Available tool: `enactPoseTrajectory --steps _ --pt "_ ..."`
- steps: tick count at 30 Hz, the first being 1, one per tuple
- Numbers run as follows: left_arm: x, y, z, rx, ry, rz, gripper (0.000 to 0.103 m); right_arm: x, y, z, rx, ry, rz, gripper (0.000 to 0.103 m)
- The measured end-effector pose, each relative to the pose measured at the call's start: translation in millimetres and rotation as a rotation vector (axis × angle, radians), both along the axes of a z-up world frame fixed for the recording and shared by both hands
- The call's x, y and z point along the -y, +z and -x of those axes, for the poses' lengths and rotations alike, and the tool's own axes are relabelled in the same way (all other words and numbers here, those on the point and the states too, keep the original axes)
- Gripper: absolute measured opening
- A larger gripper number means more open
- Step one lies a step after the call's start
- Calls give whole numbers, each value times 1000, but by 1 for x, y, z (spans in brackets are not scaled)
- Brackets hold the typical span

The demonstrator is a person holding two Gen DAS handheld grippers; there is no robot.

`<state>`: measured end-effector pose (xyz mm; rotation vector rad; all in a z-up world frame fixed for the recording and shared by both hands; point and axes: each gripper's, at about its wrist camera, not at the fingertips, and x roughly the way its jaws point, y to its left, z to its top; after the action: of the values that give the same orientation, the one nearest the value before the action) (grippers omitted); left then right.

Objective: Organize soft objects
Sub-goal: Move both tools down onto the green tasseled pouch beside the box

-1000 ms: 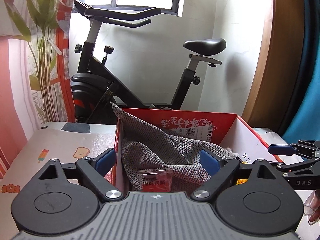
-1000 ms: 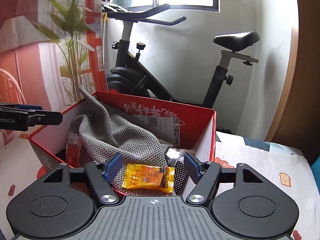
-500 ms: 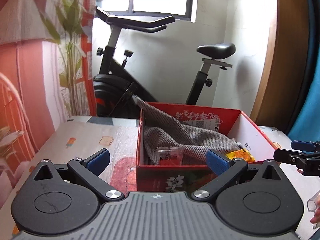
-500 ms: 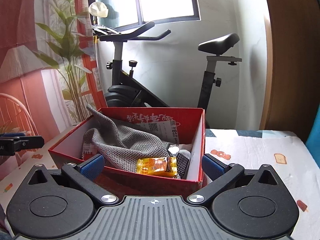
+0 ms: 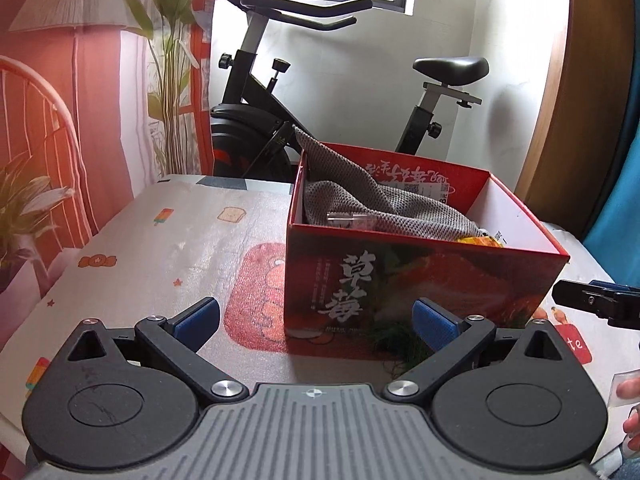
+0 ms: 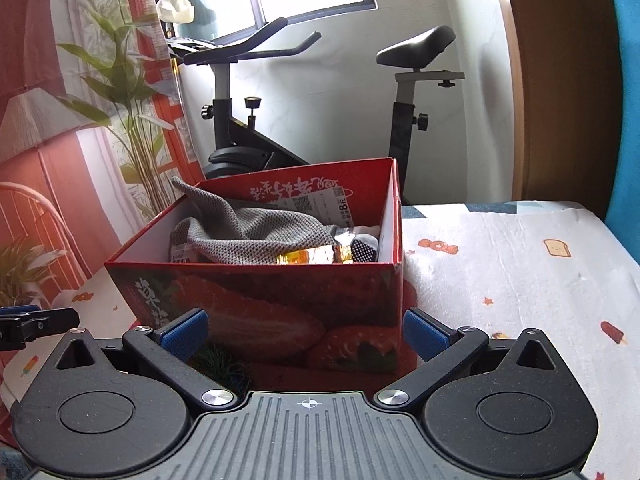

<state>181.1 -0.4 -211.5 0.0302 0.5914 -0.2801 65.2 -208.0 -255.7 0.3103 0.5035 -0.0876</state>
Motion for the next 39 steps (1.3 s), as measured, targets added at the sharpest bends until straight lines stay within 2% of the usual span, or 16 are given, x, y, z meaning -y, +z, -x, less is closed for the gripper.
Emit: enactPoseTrajectory --steps 4,12,18,23,28,33,39 --pt "-3 -9 6 -33 -7 -6 103 -5 -11 3 -50 27 -15 103" --pt "-9 -33 8 -110 -25 21 103 -30 -36 6 -127 84 34 103" --pt "-8 -45 6 -151 -100 71 100 -58 -53 2 -170 203 124 88" --pt "4 -50 0 -177 -188 90 78 -74 -57 -4 -168 314 152 73" --pt "18 -62 -12 -243 -289 134 63 -87 -58 -11 -167 400 160 66" --pt "34 -75 -23 -294 -345 163 61 -98 -62 -21 -169 455 201 63" --pt "43 -90 -33 -350 -371 188 61 -98 -71 -34 -183 464 199 55"
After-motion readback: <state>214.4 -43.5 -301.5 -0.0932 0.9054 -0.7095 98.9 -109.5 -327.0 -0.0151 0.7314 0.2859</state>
